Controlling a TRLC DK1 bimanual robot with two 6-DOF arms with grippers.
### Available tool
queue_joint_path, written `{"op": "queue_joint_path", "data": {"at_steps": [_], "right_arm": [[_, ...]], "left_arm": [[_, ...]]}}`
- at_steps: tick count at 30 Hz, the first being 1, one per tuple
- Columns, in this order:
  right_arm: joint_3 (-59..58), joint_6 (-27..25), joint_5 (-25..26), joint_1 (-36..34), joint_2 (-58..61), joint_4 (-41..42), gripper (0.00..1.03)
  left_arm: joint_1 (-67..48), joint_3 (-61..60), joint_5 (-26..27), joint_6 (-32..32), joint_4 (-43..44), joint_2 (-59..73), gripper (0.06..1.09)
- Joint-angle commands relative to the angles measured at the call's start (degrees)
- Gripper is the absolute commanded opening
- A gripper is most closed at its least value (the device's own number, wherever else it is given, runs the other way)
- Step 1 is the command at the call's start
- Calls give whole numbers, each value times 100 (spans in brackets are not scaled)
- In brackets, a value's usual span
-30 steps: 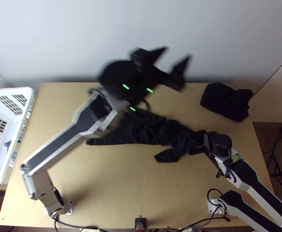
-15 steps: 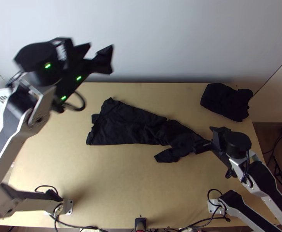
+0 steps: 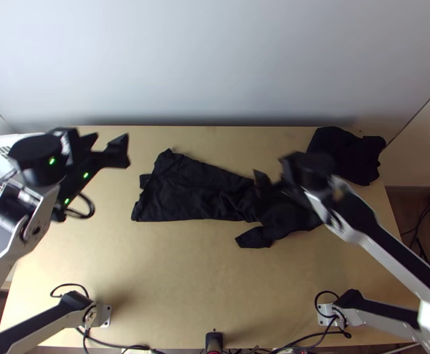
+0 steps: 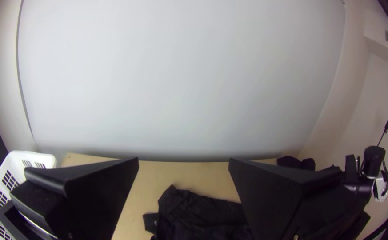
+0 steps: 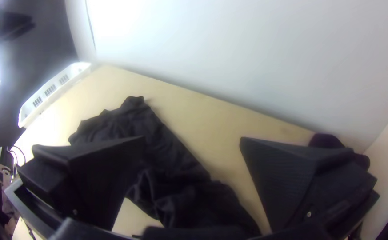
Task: Fold the t-shirt
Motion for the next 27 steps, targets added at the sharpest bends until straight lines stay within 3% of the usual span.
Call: {"op": "queue_joint_path", "data": {"at_steps": [1, 11, 27], "right_arm": [[1465, -8, -158, 284, 2033, 391, 98], [3584, 1, -475, 864, 4239, 330, 98], [5869, 80, -580, 987, 6243, -452, 98]], "left_arm": [[497, -1008, 45, 81, -205, -841, 104], [778, -1658, 124, 90, -284, -1518, 104], [980, -2432, 405, -235, -293, -1922, 104]]}}
